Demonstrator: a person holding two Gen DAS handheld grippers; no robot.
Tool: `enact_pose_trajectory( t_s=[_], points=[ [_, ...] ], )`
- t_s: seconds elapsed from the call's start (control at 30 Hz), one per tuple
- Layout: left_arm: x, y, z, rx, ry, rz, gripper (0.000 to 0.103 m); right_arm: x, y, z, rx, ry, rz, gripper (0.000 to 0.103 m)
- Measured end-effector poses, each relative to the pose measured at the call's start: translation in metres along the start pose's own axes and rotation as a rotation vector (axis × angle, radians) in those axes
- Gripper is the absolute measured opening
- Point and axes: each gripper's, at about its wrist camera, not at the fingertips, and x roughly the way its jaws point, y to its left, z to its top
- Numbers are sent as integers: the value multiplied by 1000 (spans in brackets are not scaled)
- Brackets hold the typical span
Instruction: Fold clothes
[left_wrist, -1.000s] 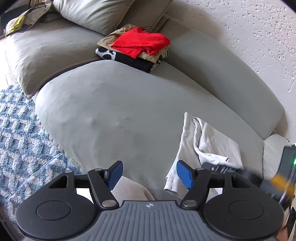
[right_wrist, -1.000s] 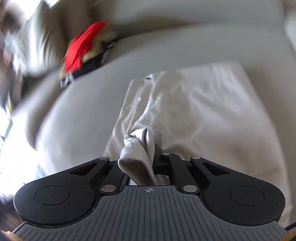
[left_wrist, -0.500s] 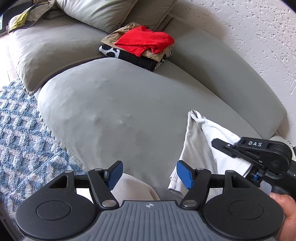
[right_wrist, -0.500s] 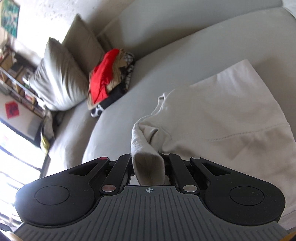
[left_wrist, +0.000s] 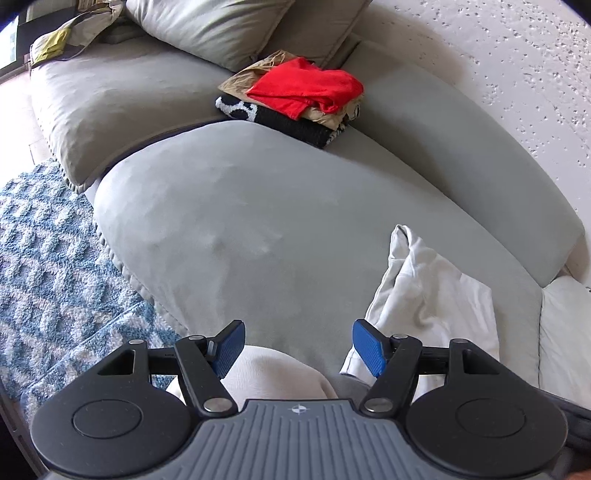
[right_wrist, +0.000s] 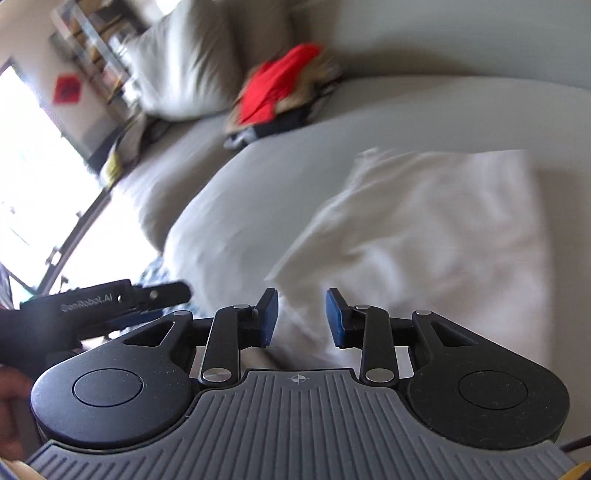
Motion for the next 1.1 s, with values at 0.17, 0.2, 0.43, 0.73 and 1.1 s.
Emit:
enact_pose_trajectory(
  t_s=[0.17,0.2,0.43,0.73,1.1],
  points=[
    [6,-35,-10,157,1,-75,48,-40,-32,-5,-1,-86,-209,38],
    [9,-47,-13,219,-1,-91,46,-43,-36,-7,-12,-84,-243,38],
    [52,-107,-20,505,48,-101,25,-29,-42,-30,-203,0,-306,15],
    [83,-99,-21,671,199,95,20,-35,-45,-42,-274,210,-380,18],
    [88,-145,9,644,64,-95,30,-1,-73,25,-59,-65,-201,23]
  ],
)
